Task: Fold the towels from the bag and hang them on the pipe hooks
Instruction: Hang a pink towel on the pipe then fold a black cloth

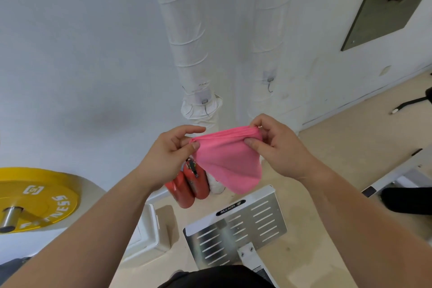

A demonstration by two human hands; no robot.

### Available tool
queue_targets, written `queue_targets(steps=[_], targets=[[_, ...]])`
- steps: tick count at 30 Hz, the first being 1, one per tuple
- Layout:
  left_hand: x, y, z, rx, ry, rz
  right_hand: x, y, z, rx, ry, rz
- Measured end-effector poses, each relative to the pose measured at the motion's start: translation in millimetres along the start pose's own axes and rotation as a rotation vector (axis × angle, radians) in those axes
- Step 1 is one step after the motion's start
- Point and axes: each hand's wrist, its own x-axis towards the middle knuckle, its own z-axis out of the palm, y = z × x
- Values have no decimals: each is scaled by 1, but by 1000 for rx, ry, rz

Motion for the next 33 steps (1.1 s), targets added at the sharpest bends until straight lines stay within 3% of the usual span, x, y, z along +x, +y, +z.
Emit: queue_targets(steps=[4, 7, 10, 13, 16, 25, 28, 33], targets=[[-3, 7, -1, -158, 15, 32, -2, -2, 10, 283, 138, 31], [0, 14, -5, -229, -47, 20, -4, -6, 16, 257, 182, -51], [5, 22, -19, -323, -295, -34, -4, -16, 12, 253, 127, -35], [17, 32, -31, -222, -552, -69, -2, -26, 6, 266, 45, -9], [30, 46, -26, -151, -658, -71, 2, -30, 2, 291, -39, 13], [39, 67, 10, 80, -652, -15, -3, -10, -1, 366, 50, 88], [41, 68, 15, 236, -600, 23, -8, -1, 4, 499, 65, 119], [44, 66, 16, 229, -534, 5, -25, 20, 9, 642, -70, 174]])
